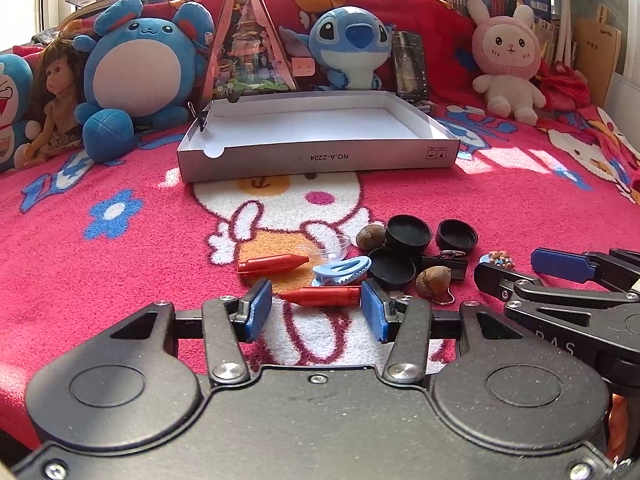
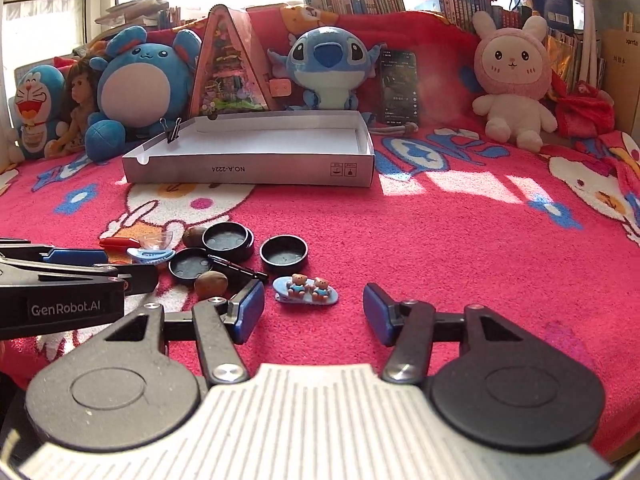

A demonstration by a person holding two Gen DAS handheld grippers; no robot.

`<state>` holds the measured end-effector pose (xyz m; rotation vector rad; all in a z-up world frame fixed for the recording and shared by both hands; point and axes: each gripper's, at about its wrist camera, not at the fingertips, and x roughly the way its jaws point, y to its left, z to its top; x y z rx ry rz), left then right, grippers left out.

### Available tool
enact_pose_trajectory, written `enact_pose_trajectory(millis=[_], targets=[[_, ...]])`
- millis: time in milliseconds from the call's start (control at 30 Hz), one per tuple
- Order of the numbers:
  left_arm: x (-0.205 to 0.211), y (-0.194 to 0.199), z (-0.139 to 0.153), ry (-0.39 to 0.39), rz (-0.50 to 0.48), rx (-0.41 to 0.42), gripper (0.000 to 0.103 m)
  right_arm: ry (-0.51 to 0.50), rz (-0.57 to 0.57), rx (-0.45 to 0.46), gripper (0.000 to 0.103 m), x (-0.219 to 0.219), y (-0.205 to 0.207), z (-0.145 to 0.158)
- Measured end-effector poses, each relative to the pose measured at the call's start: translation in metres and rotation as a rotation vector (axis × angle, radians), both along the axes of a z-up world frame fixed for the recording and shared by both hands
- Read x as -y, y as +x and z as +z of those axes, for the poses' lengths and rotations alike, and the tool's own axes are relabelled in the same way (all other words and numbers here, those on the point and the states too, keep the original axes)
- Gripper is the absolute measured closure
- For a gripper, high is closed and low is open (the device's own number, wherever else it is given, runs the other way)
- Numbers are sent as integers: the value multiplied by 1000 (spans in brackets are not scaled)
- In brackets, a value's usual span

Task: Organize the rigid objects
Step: 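Carry the crayon and clip into the white box while both tools open to release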

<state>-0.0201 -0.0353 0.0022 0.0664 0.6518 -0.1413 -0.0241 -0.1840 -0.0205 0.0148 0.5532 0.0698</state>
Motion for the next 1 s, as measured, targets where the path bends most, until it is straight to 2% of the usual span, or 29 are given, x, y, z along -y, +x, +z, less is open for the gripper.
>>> enact_pose_trajectory(millis=[233, 267, 300, 333, 500, 667, 867, 1000], targets=[[-1, 0, -3, -5, -6, 1, 57, -12, -38, 13, 34, -7, 4, -2], [-2, 0, -3, -10, -2, 1, 61, -9, -38, 7, 37, -7, 5, -3], [-3, -1, -3, -13, 9, 3, 61, -1, -31, -7, 56, -7, 6, -4], [-3, -2, -3, -16, 16, 5, 61, -2, -36, -9, 61, -7, 6, -5], [-7, -6, 5, -37, 19, 18, 61, 6, -30, -1, 61, -6, 4, -1], [-17, 3, 26, -52, 8, 60, 61, 17, -26, 16, 61, 0, 11, 11], [-32, 45, 54, -42, 10, 97, 61, 78, 6, 12, 61, 12, 40, 33], [-40, 79, 70, -62, 6, 86, 61, 107, 30, -13, 61, 16, 67, 48]])
